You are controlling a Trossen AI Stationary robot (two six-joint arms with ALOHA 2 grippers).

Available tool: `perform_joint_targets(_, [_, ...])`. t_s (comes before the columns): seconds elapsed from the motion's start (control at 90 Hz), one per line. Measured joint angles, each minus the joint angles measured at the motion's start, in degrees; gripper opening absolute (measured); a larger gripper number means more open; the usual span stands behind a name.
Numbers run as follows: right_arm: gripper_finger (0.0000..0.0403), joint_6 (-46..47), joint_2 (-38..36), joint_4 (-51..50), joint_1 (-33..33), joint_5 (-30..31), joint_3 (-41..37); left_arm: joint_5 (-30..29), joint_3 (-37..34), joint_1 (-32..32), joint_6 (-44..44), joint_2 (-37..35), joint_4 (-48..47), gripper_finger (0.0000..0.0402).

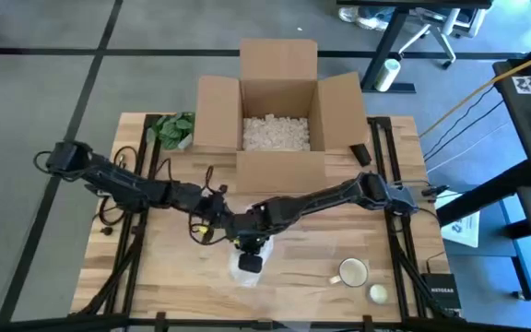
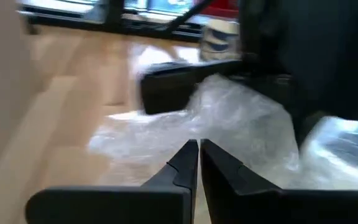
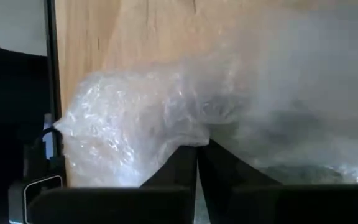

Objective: Wrap mug
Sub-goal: Wrap the green mug with bubble wrap

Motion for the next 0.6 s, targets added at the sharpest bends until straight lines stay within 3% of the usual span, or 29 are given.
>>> perform_joint_targets(0.411, [0.0,1.58,-1.52,-5.36,0.03,2.73,2.03,0.57,0.0,-4.2,-3.59,3.68,0.97,0.0])
perform_joint_targets(0.6, [0.0,1.66,-2.1,-9.49,0.87,9.52,8.72,0.57,0.9,-4.2,-4.38,5.93,1.25,0.0])
